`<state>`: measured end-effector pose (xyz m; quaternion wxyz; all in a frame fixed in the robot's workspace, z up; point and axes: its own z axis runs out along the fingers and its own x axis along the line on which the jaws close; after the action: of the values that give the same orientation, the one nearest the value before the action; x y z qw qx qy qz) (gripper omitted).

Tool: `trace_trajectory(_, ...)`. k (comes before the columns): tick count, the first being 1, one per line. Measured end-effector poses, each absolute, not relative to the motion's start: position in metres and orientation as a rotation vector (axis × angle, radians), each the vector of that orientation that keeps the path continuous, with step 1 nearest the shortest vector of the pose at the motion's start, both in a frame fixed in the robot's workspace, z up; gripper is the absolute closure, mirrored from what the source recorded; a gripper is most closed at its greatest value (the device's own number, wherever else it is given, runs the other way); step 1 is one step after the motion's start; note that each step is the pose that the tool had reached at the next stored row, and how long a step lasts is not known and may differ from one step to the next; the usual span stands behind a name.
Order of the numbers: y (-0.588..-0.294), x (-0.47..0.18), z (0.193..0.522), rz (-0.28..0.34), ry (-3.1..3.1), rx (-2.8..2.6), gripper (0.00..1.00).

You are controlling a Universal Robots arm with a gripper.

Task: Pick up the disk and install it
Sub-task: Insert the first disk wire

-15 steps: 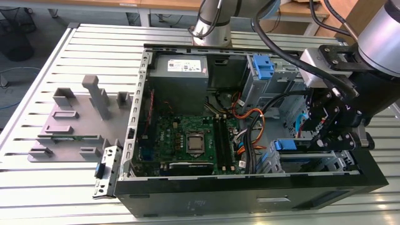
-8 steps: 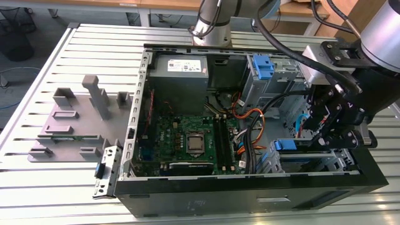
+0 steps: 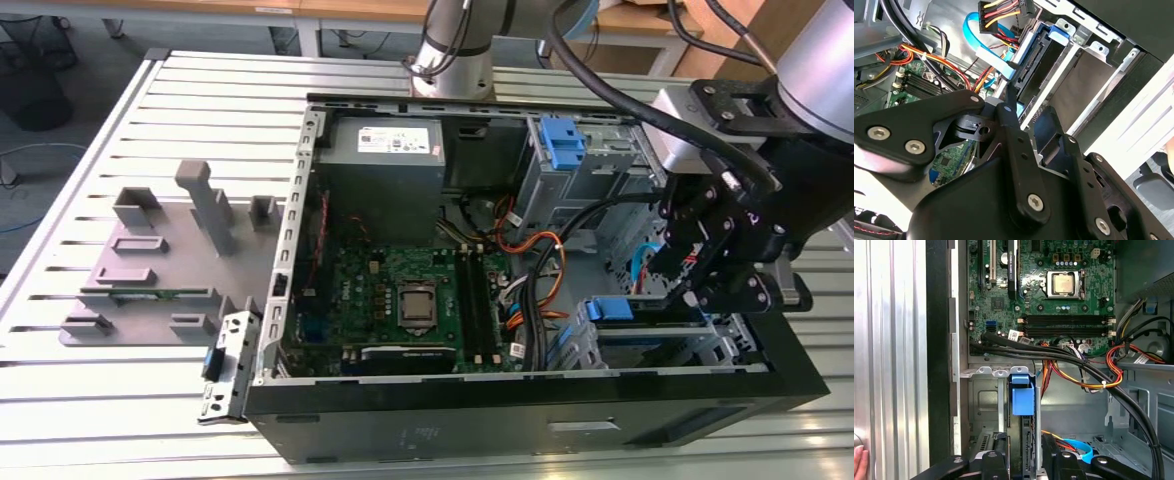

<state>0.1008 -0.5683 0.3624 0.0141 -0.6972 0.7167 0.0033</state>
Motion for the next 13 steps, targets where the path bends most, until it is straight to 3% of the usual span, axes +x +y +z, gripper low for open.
trace_trajectory(13, -0.5683, 0.1008, 0.3690, 0.010, 2.232, -2.171, 0.58)
